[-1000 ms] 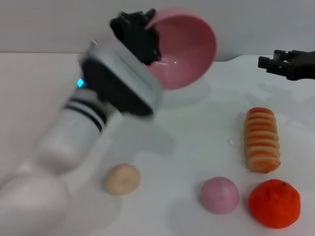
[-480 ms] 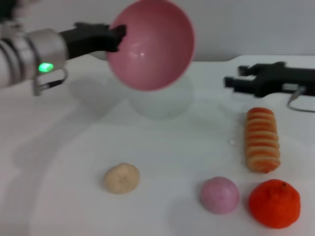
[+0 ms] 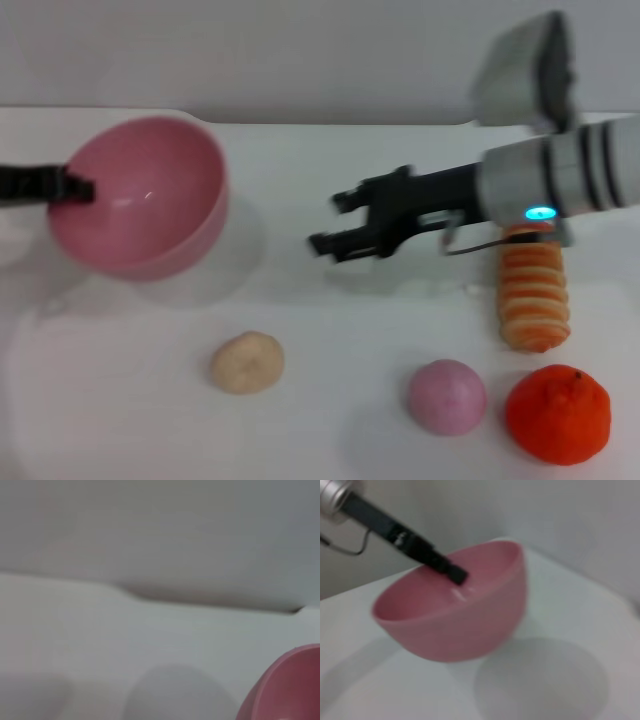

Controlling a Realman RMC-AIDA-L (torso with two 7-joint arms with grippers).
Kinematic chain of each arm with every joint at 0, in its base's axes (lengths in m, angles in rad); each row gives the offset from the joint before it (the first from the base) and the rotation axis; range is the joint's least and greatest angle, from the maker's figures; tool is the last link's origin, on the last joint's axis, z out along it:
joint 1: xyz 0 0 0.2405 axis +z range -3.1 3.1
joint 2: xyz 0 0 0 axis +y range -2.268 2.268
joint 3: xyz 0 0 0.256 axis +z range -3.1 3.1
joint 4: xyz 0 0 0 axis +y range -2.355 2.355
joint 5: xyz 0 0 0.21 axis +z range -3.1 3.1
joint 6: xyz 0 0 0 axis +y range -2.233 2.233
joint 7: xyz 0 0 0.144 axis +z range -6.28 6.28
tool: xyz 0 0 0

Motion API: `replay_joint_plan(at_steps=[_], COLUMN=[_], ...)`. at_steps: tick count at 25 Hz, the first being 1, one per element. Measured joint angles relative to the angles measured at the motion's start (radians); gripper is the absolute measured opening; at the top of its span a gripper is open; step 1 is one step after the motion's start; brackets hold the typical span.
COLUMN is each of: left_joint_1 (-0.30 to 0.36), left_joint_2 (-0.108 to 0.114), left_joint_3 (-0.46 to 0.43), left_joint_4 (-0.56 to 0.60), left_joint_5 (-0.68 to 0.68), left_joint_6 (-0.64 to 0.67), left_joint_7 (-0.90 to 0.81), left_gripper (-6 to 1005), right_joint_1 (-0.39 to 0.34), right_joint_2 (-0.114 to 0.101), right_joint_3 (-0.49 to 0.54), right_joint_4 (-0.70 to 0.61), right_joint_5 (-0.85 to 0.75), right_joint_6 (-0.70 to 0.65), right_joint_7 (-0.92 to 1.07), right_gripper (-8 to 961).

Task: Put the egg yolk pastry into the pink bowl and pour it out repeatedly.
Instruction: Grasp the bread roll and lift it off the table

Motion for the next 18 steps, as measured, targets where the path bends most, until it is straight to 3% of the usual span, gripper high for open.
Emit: replay_joint_plan(at_steps=[1, 8, 10, 18], left_joint_1=[0.01, 0.033, 0.034, 0.029], left_joint_2=[-0.004, -0.026, -0.03, -0.031], left_joint_3=[-0.002, -0.03, -0.04, -0.035], left_joint_4=[0.026, 0.117, 0.127, 0.132], left_joint_5=[0.032, 0.126, 0.127, 0.133], left_joint_6=[0.021, 0.133, 0.141, 0.146], left_joint_7=[-0.014, -0.047, -0.046, -0.046], left_gripper=[-2, -2, -2, -1], right_joint_1=[0.0, 0.105, 0.114, 0.105], right_joint_2=[0.0, 0.004, 0.008, 0.011], right_joint_3=[0.0, -0.315, -0.416, -0.63], right_joint_4=[0.0, 0.055, 0.058, 0.043], right_joint_5=[0.0, 0.101, 0.111, 0.17], right_joint_6=[0.0, 0.15, 0.191, 0.322], right_joint_7=[0.0, 0.076, 0.092, 0.085], right_gripper=[682, 674, 664, 626])
